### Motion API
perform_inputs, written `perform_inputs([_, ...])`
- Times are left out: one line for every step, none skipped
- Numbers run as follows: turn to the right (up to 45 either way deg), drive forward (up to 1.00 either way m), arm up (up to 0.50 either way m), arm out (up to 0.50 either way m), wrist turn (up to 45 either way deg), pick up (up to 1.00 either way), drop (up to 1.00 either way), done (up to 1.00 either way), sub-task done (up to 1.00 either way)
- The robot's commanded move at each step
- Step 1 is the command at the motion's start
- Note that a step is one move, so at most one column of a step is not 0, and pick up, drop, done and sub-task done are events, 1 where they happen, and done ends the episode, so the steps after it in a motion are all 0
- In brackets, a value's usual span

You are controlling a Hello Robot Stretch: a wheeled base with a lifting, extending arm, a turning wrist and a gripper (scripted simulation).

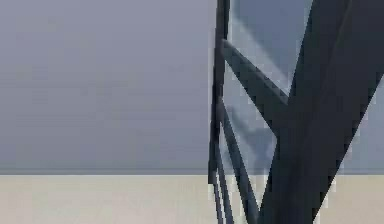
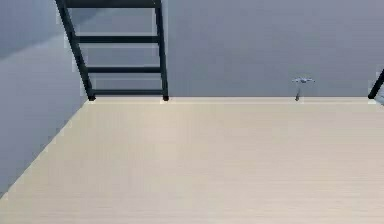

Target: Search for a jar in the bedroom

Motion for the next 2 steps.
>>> perform_inputs([-45.0, 0.0, 0.0, 0.0, 0.0, 0.0, 0.0, 0.0, 0.0])
perform_inputs([-45.0, 0.0, 0.0, 0.0, 0.0, 0.0, 0.0, 0.0, 0.0])
